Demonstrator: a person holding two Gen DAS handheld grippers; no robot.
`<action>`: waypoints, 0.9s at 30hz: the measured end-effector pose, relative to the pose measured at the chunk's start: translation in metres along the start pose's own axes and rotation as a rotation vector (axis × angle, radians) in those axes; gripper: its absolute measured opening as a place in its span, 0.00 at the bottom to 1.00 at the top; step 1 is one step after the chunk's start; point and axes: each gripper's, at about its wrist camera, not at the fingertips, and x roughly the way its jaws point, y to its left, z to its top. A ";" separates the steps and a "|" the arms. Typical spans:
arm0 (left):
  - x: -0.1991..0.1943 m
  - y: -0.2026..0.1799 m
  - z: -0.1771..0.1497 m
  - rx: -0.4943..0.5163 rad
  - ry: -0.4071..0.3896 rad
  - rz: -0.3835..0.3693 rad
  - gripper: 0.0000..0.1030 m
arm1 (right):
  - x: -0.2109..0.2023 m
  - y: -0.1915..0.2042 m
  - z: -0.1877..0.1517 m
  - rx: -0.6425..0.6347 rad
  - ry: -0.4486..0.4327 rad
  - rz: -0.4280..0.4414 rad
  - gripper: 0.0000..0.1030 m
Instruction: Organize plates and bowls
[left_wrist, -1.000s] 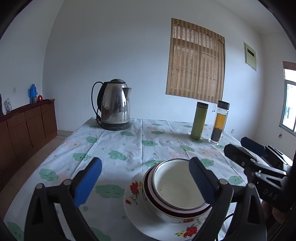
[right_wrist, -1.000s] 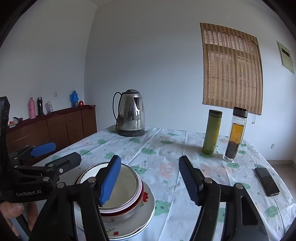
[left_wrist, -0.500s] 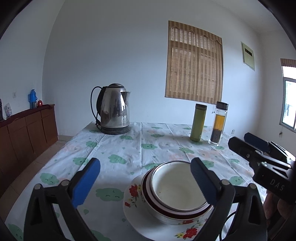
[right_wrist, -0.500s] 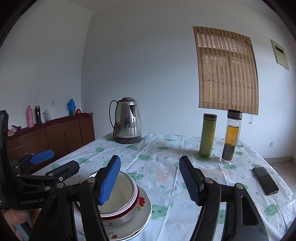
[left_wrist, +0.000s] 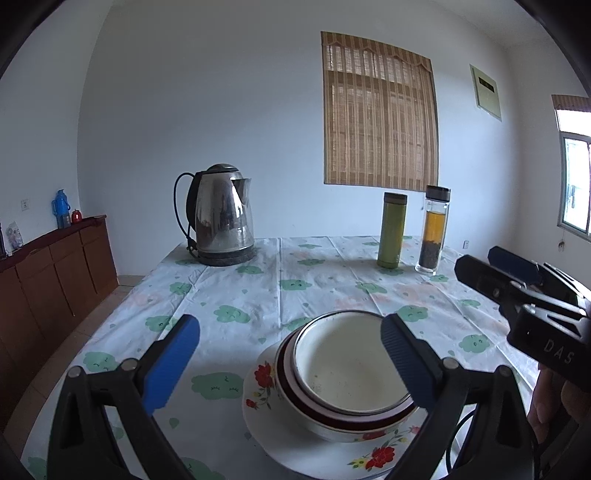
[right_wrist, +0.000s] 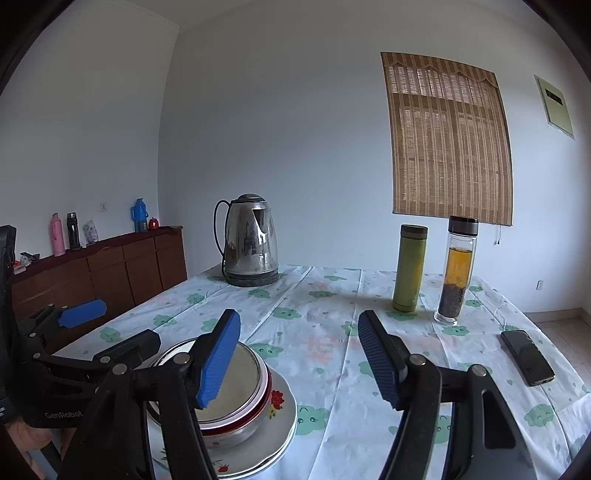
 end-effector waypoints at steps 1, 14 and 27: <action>0.000 0.000 0.000 0.000 0.001 -0.001 0.98 | -0.001 -0.001 0.000 0.002 -0.002 -0.001 0.66; -0.001 -0.005 0.000 0.010 0.014 -0.028 1.00 | -0.002 -0.004 -0.003 0.008 0.000 -0.014 0.66; -0.005 -0.004 0.005 0.004 -0.020 -0.014 1.00 | -0.010 -0.010 -0.003 0.025 -0.041 -0.031 0.66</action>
